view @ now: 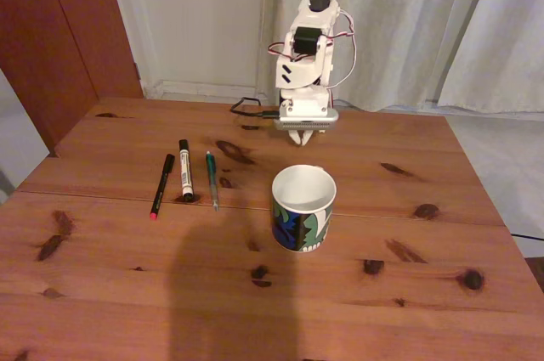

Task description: Clean up the desk and place the pens and markers into the cup

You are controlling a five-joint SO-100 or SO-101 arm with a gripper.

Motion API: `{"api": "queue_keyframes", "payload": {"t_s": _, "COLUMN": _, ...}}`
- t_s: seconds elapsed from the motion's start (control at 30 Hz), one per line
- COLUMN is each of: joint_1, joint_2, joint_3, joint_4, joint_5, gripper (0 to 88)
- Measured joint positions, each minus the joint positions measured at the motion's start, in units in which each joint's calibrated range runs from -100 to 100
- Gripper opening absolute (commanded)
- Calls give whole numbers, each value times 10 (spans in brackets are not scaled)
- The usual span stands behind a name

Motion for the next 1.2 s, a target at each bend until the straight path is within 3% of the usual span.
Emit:
{"api": "queue_keyframes", "payload": {"t_s": 0.37, "joint_1": 82, "joint_2": 213, "joint_3": -198, "joint_4": 0, "joint_5": 2, "gripper": 6}}
{"api": "queue_keyframes", "payload": {"t_s": 0.77, "joint_1": 186, "joint_2": 332, "joint_3": -314, "joint_4": 0, "joint_5": 91, "gripper": 6}}
{"api": "queue_keyframes", "payload": {"t_s": 1.2, "joint_1": 243, "joint_2": 405, "joint_3": -378, "joint_4": 0, "joint_5": 133, "gripper": 12}}
